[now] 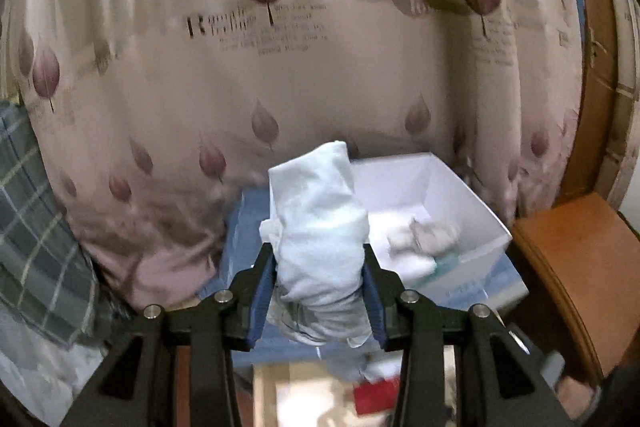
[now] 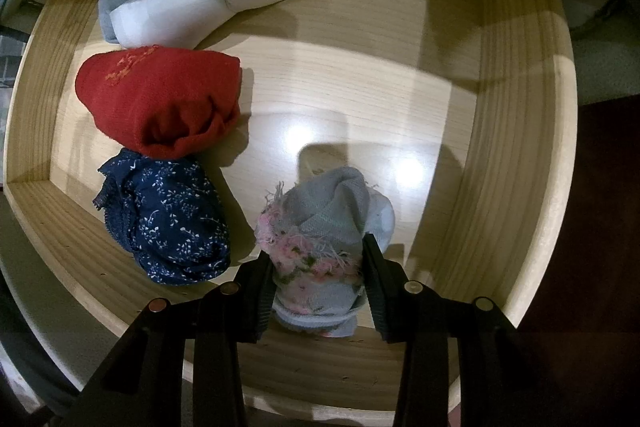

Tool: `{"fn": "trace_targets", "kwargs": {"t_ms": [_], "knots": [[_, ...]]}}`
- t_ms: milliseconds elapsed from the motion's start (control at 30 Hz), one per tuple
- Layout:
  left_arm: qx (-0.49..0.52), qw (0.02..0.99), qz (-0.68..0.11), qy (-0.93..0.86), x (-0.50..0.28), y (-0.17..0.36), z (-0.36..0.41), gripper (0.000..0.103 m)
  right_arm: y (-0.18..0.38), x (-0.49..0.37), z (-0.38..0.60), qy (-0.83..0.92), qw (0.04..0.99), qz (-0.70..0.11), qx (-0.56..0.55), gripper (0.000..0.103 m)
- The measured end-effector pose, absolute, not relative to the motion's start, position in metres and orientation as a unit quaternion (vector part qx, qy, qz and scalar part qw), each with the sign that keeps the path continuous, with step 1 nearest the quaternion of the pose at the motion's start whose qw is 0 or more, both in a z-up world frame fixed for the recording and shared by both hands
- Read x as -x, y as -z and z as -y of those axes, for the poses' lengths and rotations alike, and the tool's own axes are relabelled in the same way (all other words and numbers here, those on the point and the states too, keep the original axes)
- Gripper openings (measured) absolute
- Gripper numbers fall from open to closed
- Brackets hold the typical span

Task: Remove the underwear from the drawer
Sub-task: 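Lower the white item into the box and open the left gripper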

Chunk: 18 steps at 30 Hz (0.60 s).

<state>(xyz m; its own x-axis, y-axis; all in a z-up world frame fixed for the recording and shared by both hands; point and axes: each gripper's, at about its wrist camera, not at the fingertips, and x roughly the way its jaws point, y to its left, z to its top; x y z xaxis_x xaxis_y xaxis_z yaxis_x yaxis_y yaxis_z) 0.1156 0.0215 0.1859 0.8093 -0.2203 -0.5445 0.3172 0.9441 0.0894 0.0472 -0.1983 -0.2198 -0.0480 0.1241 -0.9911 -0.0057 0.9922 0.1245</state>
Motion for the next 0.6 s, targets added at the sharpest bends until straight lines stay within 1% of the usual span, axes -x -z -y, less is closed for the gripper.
{"fn": "trace_targets", "kwargs": {"t_ms": [133, 233, 433, 500, 600], "knots": [[-0.094, 0.947, -0.273, 0.137, -0.142, -0.187, -0.012, 0.041, 0.22, -0.047, 0.198, -0.047, 0.689, -0.722, -0.041, 0.038], [-0.109, 0.943, -0.286, 0.132, -0.159, -0.176, 0.0, 0.041, 0.219, -0.048, 0.2, -0.047, 0.688, -0.723, -0.041, 0.038], [-0.109, 0.92, -0.35, 0.14, -0.198, -0.145, 0.021, 0.041, 0.219, -0.048, 0.199, -0.046, 0.689, -0.723, -0.04, 0.038], [-0.094, 0.909, -0.378, 0.148, -0.211, -0.133, 0.023, 0.041, 0.219, -0.048, 0.199, -0.046, 0.689, -0.723, -0.04, 0.038], [-0.08, 0.903, -0.399, 0.141, -0.224, -0.12, 0.023, 0.041, 0.219, -0.048, 0.199, -0.046, 0.688, -0.723, -0.04, 0.038]]}}
